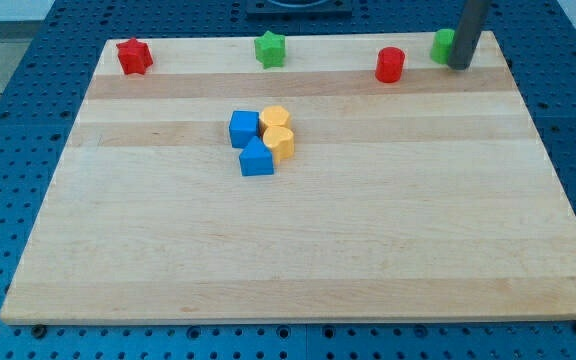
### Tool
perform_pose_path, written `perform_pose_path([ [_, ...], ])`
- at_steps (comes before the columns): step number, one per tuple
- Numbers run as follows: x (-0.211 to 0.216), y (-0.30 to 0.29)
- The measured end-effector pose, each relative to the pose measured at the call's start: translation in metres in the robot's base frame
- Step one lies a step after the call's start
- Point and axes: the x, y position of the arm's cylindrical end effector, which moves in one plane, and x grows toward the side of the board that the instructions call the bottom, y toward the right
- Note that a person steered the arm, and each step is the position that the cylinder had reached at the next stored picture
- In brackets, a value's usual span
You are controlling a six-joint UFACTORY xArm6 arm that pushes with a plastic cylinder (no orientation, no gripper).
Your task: Put the blue triangle towards center left side
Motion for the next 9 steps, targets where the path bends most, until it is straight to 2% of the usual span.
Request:
perform_pose_path([
  [2, 0.050, -0.002],
  [3, 0.051, -0.011],
  [4, 0.089, 0.005],
  [5, 0.147, 0.010],
  [6, 0.183, 0.000],
  [7, 0.199, -0.041],
  [9, 0.177, -0.155],
])
